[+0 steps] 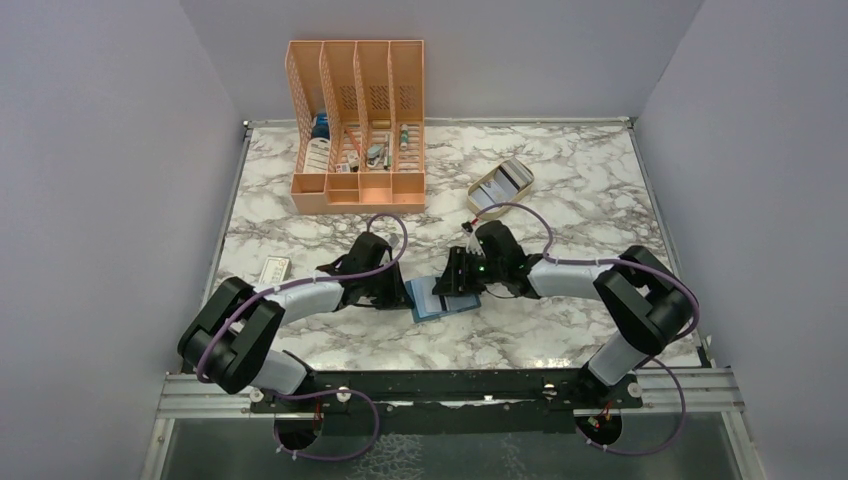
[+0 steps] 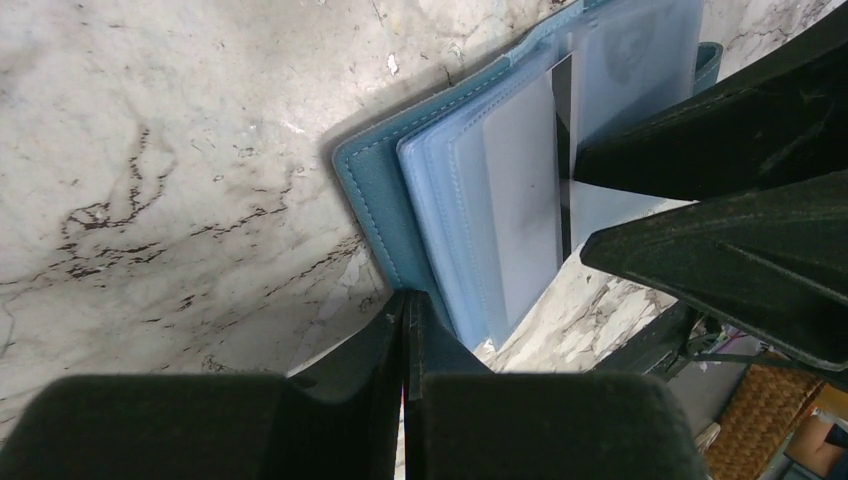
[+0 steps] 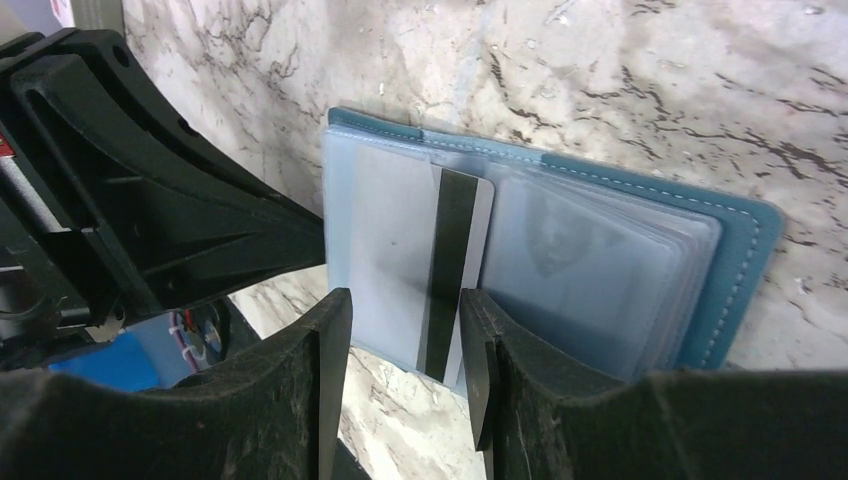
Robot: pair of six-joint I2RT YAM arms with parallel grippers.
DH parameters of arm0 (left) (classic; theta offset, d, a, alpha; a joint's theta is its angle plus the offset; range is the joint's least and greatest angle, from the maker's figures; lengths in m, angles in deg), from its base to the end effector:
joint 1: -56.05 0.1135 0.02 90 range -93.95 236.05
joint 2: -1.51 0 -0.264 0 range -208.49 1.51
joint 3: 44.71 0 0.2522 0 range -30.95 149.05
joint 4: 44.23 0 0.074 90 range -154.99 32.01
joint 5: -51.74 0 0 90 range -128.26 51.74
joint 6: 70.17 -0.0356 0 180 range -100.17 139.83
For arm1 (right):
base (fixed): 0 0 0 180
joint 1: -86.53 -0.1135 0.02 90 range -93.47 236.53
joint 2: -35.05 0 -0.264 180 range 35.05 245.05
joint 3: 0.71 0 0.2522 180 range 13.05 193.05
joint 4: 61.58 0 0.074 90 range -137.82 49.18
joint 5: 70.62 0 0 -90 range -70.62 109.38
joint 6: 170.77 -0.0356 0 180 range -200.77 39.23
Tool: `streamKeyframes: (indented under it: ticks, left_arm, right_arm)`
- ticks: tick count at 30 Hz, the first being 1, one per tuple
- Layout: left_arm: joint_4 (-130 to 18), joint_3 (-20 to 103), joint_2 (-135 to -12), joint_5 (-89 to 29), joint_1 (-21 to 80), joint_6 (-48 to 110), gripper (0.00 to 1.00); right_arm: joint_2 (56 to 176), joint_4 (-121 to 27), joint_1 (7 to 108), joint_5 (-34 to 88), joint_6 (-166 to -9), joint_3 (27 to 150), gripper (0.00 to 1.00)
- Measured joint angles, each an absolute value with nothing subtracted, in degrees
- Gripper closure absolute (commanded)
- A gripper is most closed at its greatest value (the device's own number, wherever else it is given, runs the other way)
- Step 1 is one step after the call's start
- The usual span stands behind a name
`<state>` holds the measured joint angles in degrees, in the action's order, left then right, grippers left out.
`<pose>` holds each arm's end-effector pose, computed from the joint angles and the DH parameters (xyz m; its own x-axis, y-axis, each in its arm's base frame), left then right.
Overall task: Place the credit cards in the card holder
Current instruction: Insert the credit card into the card holder.
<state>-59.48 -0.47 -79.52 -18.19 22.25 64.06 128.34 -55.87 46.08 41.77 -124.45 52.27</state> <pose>0.1984 -0.1475 0.1385 -0.9563 -0.1483 -0.2520 0.0431 0.7811 -0.6229 0.2208 0.2061 0.1370 -0.9493 0.0298 -0.3129 -0.2012 0.7072 0.6778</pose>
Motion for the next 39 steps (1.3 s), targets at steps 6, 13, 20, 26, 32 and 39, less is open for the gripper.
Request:
streamKeyframes:
  ticks: [6, 13, 20, 26, 32, 39]
  left_arm:
    - [-59.51, -0.25, -79.83, -18.12, 22.25, 64.01, 0.94]
    - [-60.49, 1.41, -81.34, -18.1, 22.25, 63.62, 0.93]
    - [-62.92, 3.16, -81.86, -18.34, 22.23, 62.85, 0.84]
    - [-64.21, 3.6, -79.52, -20.37, 22.23, 62.77, 0.67]
    - [-66.98, 6.29, -75.5, -22.43, 22.25, 62.33, 0.49]
    - [-70.65, 10.18, -71.37, -25.79, 22.25, 58.42, 0.18]
  right_arm:
    - [128.56, -59.28, 45.63, 44.35, -125.12, 51.27, 0.55]
    - [128.23, -60.57, 45.49, 45.01, -125.45, 50.22, 0.55]
    - [127.51, -60.62, 45.56, 45.71, -124.86, 49.82, 0.55]
    - [124.98, -57.93, 45.32, 45.9, -122.83, 50.61, 0.55]
    - [122.38, -51.46, 45.34, 43.08, -119.18, 54.48, 0.55]
    - [120.3, -42.85, 46.28, 33.77, -113.43, 62.83, 0.55]
